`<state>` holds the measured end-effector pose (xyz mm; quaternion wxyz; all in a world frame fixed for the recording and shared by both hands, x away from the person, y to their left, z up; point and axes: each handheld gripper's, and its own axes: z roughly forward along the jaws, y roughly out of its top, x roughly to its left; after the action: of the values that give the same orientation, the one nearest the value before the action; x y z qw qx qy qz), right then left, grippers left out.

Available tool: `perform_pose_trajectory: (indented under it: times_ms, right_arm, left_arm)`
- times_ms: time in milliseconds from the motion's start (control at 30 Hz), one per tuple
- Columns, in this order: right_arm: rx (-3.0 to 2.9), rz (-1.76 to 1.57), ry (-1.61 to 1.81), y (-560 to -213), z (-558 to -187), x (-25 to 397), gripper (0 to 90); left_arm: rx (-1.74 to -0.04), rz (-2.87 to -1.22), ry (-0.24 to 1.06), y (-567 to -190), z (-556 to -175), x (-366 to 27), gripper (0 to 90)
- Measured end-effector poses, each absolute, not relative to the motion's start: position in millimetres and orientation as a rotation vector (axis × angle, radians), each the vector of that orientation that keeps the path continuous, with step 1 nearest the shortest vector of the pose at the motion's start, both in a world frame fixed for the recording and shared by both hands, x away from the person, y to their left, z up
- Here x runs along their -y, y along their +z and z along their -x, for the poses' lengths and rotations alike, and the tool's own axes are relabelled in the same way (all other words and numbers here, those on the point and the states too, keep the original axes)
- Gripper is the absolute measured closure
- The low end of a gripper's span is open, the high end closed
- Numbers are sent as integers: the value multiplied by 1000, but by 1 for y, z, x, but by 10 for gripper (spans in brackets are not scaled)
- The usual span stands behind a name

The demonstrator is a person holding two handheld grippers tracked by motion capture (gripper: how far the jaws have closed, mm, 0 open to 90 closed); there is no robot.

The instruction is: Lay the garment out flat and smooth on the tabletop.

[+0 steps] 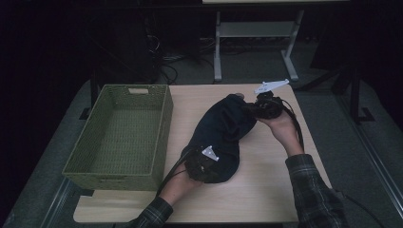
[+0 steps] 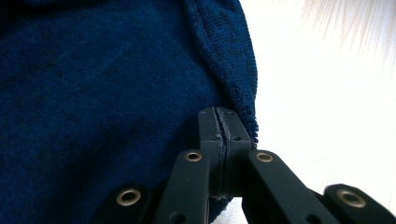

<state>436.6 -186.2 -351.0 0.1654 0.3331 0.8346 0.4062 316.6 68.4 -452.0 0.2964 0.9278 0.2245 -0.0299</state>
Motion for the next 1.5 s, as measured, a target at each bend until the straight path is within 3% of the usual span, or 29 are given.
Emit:
perform_pose_trajectory:
  times_ms: [967,1033,1167,1500]
  right_arm:
    - [-2354,-1063,1123,-403,-508,143,787]
    - [-2337,-1082,1117,-407,-511,140,763]
    - [-2291,-1115,1151,-405,-510,143,631]
    - [-2270,-1091,1207,-374,-488,164,602]
  left_arm:
    - [-595,-2464,-111,-452,-318,-69,892]
    - [-590,-2466,-105,-452,-319,-69,892]
    - [-590,-2465,-111,-452,-319,-69,892]
    - [-593,-2464,-124,-452,-320,-69,892]
